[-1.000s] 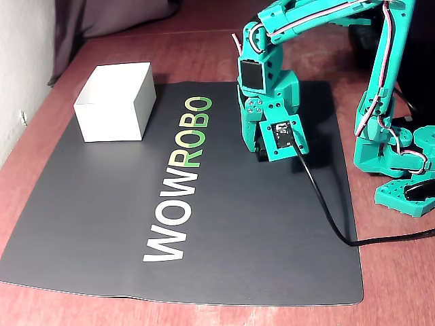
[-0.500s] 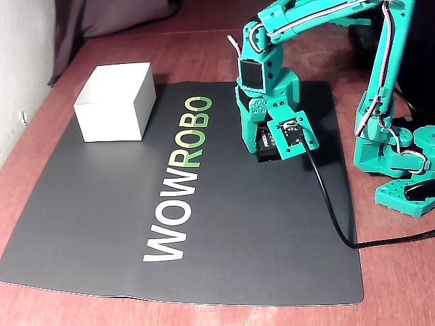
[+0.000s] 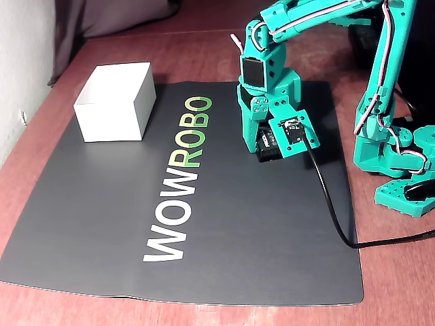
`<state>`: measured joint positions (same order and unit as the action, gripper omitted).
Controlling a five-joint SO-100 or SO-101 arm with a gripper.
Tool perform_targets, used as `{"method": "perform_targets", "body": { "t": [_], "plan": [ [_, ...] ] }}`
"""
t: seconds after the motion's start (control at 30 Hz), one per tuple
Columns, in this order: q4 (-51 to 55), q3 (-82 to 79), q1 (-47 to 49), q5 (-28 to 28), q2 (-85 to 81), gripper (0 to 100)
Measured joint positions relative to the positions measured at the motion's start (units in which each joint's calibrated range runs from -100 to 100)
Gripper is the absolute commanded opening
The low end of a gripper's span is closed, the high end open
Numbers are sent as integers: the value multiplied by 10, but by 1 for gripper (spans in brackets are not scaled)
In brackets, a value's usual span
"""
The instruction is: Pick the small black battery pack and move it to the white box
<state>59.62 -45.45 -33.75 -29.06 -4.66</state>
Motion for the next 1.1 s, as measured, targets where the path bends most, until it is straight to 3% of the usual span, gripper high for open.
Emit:
{"method": "perform_targets", "body": {
  "t": [0.5, 0.63, 1.1],
  "plan": [
    [-1, -2, 0, 1, 0, 16],
    [-1, -2, 0, 3, 0, 8],
    [-8, -9, 0, 2, -1, 7]
  ]
}}
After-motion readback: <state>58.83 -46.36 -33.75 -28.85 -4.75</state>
